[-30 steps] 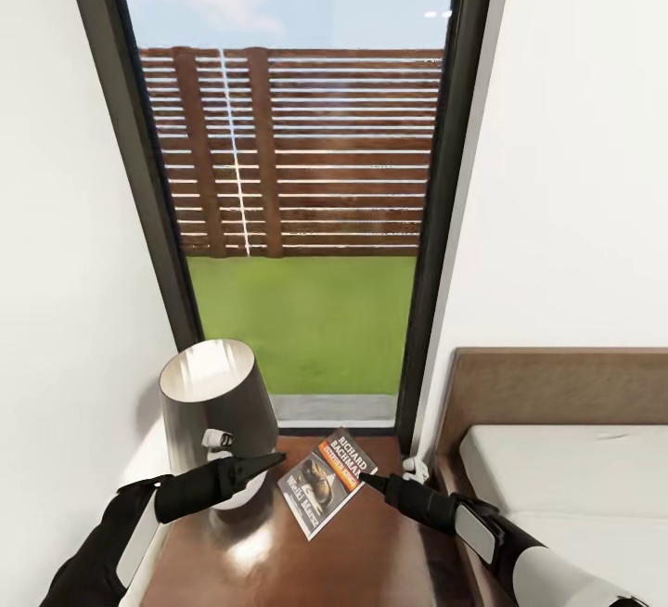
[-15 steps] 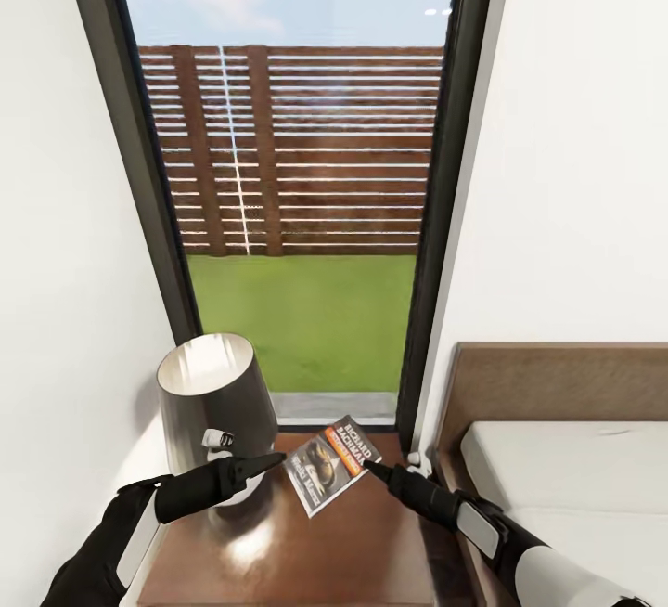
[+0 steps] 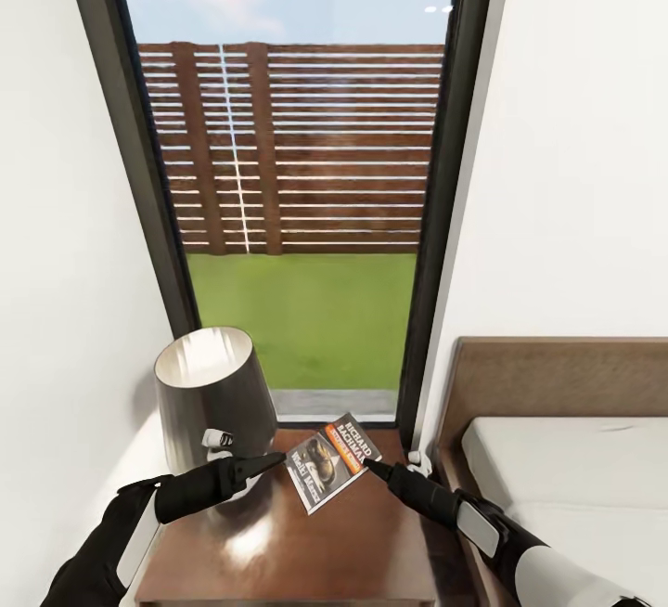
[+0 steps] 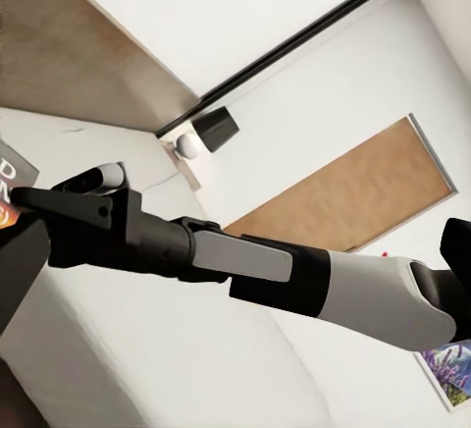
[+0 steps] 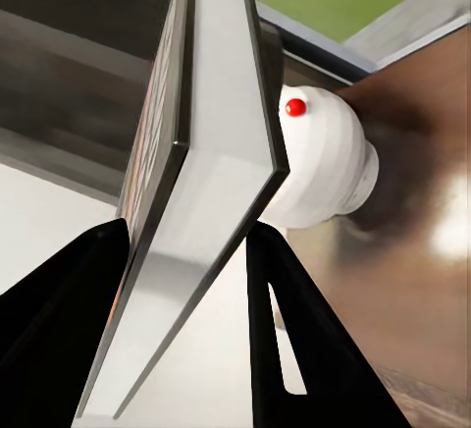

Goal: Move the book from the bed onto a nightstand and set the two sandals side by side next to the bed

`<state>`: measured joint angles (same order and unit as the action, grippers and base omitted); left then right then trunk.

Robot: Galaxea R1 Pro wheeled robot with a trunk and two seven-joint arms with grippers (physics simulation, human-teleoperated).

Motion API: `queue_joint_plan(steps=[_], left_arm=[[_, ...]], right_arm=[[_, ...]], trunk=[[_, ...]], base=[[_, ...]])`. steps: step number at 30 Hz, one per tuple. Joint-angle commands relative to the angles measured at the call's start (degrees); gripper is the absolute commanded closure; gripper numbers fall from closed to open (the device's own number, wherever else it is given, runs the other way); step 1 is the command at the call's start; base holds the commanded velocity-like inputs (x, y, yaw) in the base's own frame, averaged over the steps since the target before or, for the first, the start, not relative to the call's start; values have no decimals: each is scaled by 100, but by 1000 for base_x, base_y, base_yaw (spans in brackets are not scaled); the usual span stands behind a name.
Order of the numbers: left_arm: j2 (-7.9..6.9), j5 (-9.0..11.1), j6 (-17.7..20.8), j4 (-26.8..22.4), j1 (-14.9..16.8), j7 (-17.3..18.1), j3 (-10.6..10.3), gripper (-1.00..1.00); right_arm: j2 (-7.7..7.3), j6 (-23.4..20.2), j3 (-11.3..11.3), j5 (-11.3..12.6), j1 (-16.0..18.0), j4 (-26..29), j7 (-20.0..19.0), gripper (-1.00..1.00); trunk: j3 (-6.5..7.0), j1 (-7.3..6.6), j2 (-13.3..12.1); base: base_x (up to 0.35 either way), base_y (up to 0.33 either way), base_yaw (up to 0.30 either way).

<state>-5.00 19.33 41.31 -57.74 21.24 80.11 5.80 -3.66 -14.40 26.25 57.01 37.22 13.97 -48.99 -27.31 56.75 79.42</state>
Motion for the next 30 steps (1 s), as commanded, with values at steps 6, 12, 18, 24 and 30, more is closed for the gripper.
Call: queue_joint_plan(steps=[6, 12, 18, 24, 30], left_arm=[[-1, 12, 58, 0, 3, 13, 0, -100], [-1, 10, 56, 0, 3, 13, 0, -100], [-1, 10, 59, 0, 3, 14, 0, -100], [-1, 10, 55, 0, 3, 7, 0, -100], [-1, 10, 57, 0, 3, 7, 0, -100]], right_arm=[[3, -54, 20, 64, 3, 0, 7, 100], [25, -48, 20, 59, 4, -5, 17, 100], [40, -46, 28, 56, 4, -8, 20, 100], [41, -46, 26, 56, 4, -17, 21, 100], [41, -46, 24, 56, 4, -17, 21, 100]], trunk=[[-114, 132, 246], [-222, 264, 486], [-330, 396, 727], [-437, 528, 968], [-545, 659, 1208]], base=[[0, 0, 0], [0, 0, 0], [0, 0, 0], [0, 0, 0], [0, 0, 0]])
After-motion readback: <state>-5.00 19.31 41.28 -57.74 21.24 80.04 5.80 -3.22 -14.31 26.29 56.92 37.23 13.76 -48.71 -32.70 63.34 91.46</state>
